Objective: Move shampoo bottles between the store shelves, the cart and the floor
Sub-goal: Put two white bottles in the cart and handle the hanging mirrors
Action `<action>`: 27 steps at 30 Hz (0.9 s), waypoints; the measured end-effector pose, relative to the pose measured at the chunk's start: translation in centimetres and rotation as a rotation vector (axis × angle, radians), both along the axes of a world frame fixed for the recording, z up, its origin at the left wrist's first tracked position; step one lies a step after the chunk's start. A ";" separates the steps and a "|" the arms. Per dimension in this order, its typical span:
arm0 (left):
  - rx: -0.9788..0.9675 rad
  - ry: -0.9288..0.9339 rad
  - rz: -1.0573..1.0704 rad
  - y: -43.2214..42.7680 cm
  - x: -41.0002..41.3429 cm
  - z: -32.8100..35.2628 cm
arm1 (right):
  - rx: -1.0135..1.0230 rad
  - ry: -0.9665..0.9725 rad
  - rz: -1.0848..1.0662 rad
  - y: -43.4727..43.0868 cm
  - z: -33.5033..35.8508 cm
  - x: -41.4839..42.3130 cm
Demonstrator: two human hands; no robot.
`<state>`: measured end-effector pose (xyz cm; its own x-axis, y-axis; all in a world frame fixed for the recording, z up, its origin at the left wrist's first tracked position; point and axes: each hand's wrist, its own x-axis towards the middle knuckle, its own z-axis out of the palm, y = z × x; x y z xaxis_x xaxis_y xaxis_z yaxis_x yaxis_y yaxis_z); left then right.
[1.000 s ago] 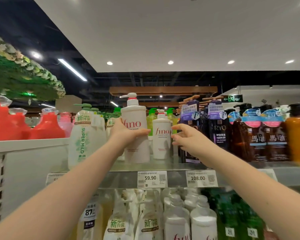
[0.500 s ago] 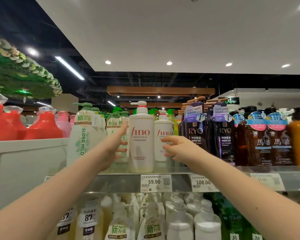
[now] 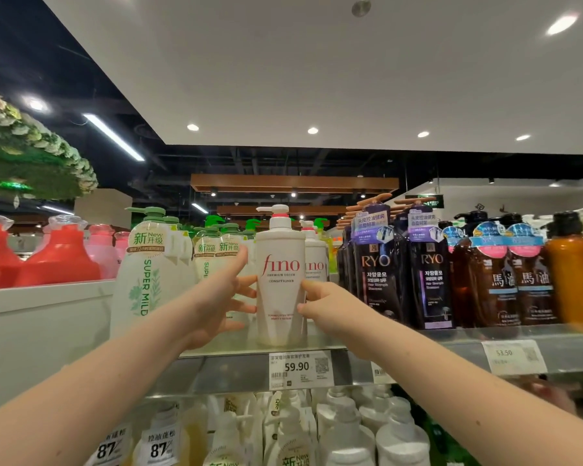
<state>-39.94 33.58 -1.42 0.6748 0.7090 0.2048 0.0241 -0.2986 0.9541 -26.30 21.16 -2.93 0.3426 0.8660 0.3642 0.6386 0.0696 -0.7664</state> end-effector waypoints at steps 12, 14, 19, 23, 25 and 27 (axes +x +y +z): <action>0.001 0.132 -0.076 -0.8 5.8 0.9 | -0.074 0.145 -0.271 3.8 1.6 2.8; -0.011 0.144 -0.083 -0.8 6.3 1.1 | -0.072 0.179 -0.295 4.1 1.5 2.9; -0.066 0.134 -0.088 -0.4 6.7 1.0 | -0.037 0.184 -0.269 3.9 1.5 3.3; -0.111 0.071 -0.068 -0.3 5.7 0.9 | -0.052 0.233 -0.245 3.3 1.3 3.2; -0.102 0.023 -0.047 -0.7 4.8 1.1 | -0.028 0.263 -0.204 2.6 1.5 2.9; -0.089 -0.017 -0.034 -1.6 3.4 1.3 | 0.004 0.260 -0.145 1.5 1.4 2.5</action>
